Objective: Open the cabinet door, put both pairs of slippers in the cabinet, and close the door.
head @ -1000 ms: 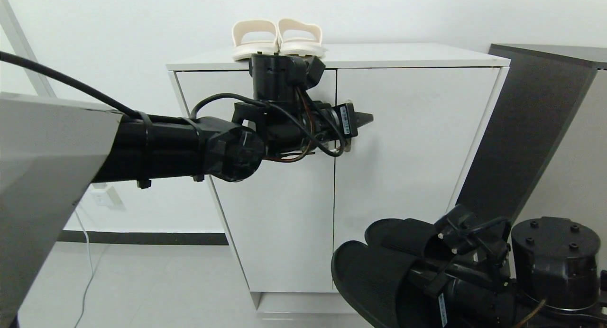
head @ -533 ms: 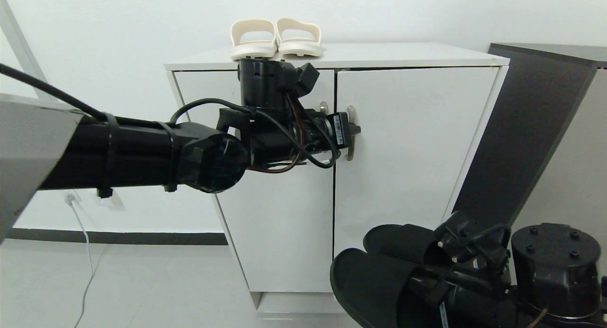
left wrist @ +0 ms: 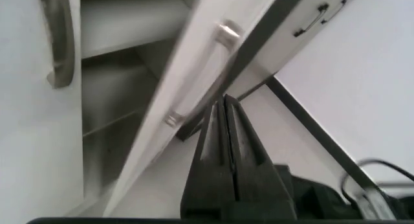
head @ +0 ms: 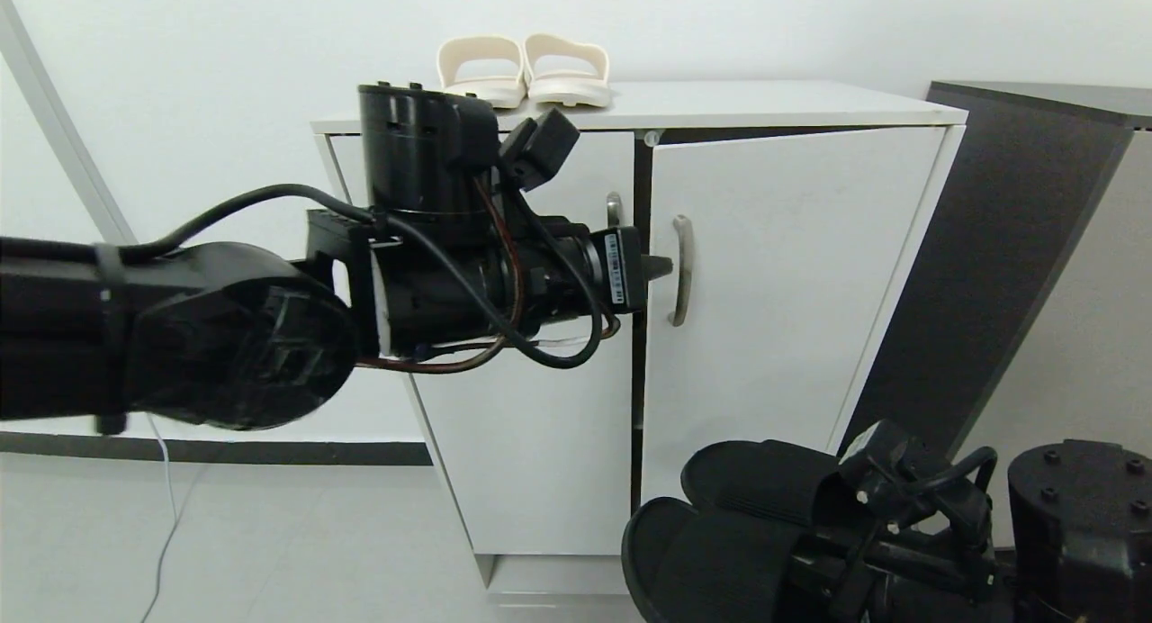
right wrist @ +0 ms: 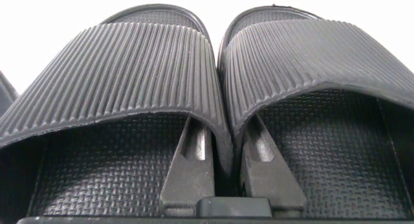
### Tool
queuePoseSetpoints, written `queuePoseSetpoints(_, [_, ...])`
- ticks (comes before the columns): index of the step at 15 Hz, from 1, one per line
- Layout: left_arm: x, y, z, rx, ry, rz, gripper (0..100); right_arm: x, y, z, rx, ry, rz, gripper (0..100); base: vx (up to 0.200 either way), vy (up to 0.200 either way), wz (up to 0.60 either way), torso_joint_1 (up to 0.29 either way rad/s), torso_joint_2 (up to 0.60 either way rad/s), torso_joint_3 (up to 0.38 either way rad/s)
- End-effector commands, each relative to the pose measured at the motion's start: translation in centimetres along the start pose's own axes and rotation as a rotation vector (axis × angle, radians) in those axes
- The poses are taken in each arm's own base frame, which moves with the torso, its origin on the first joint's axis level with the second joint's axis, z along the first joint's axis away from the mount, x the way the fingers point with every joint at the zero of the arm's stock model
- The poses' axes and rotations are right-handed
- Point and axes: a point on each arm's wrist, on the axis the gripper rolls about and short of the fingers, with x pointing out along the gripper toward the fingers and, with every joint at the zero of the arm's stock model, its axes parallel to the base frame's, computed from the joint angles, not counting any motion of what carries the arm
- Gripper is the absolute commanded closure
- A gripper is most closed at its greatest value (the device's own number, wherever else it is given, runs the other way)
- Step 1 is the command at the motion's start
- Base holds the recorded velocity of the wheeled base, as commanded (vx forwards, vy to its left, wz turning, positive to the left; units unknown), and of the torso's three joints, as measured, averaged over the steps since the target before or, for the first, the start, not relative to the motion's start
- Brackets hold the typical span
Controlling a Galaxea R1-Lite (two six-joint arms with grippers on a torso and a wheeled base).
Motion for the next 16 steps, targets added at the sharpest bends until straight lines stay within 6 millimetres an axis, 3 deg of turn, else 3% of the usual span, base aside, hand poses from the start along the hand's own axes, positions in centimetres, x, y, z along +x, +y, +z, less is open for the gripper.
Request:
queuePoseSetpoints(1, [-2.5, -1.0, 0.8, 0.011, -0.035, -0.016, 100, -0.1, 0.0, 0.1, 0.0, -0.004, 0.0, 100, 0.0, 0.0, 0.0, 0.0, 0.0, 0.0])
queuePoseSetpoints(5, [-1.9, 1.5, 0.9, -0.009, -0.034, 0.049, 100, -0.1, 0.1, 0.1, -0.003, -0.004, 0.001, 100, 0.0, 0.0, 0.0, 0.0, 0.0, 0.0])
queuePoseSetpoints(9, [0.9, 4.4, 0.5, -0.011, -0.078, 0.087, 100, -0.1, 0.1, 0.1, -0.003, -0.004, 0.001, 100, 0.0, 0.0, 0.0, 0.0, 0.0, 0.0])
queuePoseSetpoints(16, [5.1, 5.9, 0.5, -0.016, -0.082, 0.088, 100, 0.3, 0.2, -0.2, -0.005, 0.013, 0.003, 100, 0.0, 0.0, 0.0, 0.0, 0.0, 0.0])
